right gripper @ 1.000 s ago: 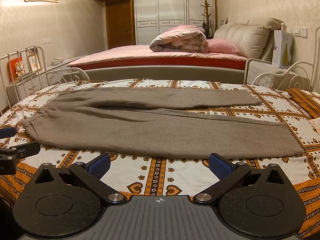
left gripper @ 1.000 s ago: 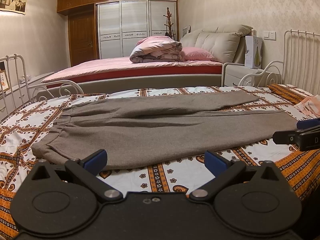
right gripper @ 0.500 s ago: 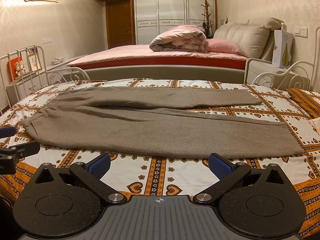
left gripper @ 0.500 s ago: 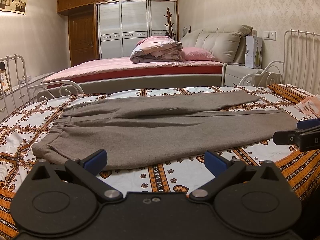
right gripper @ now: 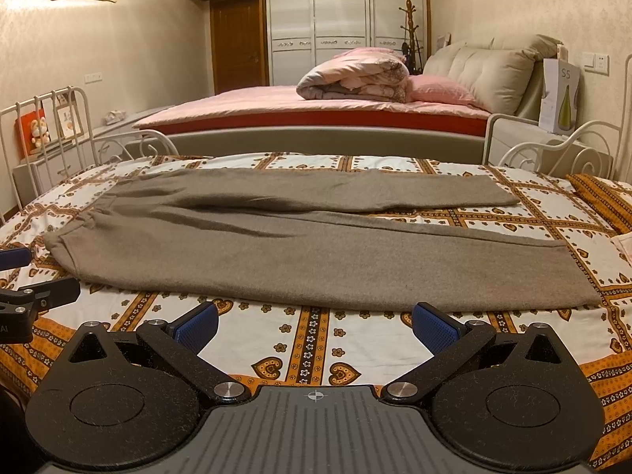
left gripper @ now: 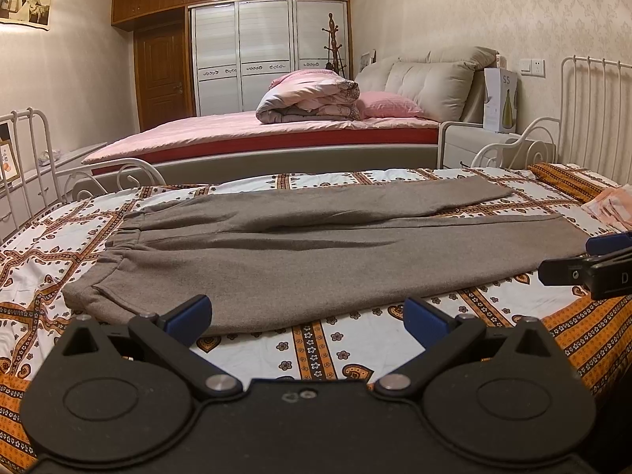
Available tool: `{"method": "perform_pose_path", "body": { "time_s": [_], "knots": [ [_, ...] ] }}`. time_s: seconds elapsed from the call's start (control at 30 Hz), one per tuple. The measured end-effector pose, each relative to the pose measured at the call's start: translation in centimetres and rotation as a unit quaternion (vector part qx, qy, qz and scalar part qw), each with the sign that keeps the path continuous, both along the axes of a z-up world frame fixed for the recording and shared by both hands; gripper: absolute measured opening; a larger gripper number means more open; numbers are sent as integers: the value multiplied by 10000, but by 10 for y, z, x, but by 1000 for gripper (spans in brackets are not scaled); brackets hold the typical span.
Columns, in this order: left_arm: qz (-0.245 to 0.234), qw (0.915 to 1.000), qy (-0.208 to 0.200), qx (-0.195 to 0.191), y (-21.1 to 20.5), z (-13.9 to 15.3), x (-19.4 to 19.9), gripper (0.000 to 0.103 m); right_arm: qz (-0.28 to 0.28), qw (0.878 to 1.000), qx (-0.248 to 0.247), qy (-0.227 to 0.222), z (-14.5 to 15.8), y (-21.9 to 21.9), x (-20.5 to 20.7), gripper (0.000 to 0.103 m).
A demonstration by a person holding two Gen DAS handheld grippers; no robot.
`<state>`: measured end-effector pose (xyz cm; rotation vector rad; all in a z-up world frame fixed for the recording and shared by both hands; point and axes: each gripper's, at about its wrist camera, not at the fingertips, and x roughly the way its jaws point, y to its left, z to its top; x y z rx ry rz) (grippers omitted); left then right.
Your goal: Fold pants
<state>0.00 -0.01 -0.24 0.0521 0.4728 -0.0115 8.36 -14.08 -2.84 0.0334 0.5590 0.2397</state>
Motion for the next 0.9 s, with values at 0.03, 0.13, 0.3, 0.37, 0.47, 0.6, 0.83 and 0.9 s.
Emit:
{"method": "perform_pose_path", "body": {
  "time_s": [0.03, 0.13, 0.3, 0.37, 0.47, 0.6, 0.83, 0.9],
  "knots": [
    [1, 10000, 0, 3, 0, 0, 0, 97, -1, 10000, -8, 0, 0, 0, 0, 103],
    [0, 10000, 3, 4, 0, 0, -1, 97, 5, 10000, -12, 12, -1, 0, 0, 103],
    [161, 9997, 167, -110, 9, 3, 3, 97, 98, 9999, 78, -3, 2, -1, 1, 103],
    [239, 9991, 223, -259, 23, 7, 8, 97, 268, 9995, 45, -188, 11, -1, 1, 103],
    [597, 9968, 250, -475, 52, 16, 20, 97, 554, 9978, 84, -347, 26, -3, 14, 103],
    [685, 9954, 238, -624, 101, 30, 50, 97, 828, 9961, 118, -274, 40, -4, 53, 103],
    [718, 9956, 581, -177, 190, 41, 138, 83, 1616, 9867, -125, -136, 57, 26, 152, 103],
    [726, 9946, 740, -71, 215, 37, 170, 75, 1721, 9844, -284, -237, 56, 36, 182, 103]
  ]
}}
